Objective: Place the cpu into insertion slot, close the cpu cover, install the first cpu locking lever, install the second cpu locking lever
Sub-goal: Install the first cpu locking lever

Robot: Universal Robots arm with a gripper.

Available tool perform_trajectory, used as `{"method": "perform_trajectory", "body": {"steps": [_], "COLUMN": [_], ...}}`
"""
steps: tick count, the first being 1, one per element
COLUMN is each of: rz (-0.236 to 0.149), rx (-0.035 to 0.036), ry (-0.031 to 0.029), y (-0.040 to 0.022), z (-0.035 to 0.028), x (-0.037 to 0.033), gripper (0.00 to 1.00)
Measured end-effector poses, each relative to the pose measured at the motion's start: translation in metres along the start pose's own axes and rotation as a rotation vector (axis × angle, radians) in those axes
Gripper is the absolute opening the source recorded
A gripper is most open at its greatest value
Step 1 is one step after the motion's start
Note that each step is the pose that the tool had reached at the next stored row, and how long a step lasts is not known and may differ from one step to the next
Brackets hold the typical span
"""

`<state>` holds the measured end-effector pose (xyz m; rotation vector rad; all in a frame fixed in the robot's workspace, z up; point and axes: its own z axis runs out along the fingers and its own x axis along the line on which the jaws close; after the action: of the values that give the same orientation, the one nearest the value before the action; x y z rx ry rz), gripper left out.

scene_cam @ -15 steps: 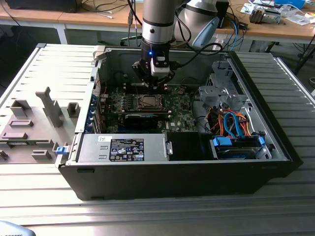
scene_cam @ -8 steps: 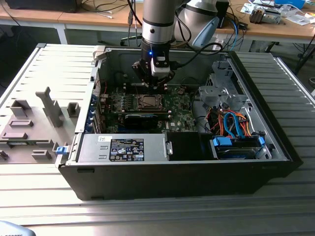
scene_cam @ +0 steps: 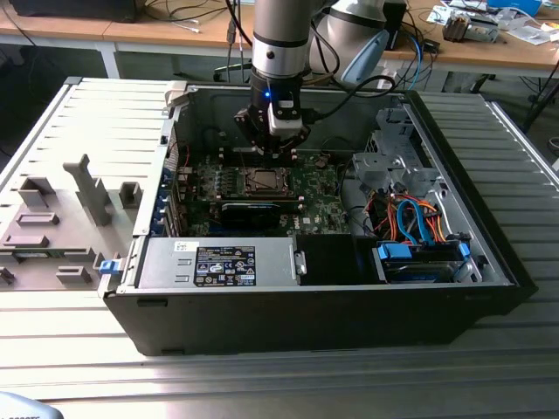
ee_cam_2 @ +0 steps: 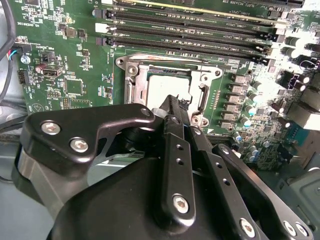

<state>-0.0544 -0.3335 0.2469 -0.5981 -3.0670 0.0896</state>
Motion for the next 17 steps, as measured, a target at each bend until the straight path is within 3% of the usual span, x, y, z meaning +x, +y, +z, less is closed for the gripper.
{"method": "perform_trajectory", "body": {"steps": [17], "rz": [-0.014], "rx": [0.0001], "ry": [-0.0008], "y": [0.0], "z": [0.0], "x": [0.0], "gripper": [0.11]}}
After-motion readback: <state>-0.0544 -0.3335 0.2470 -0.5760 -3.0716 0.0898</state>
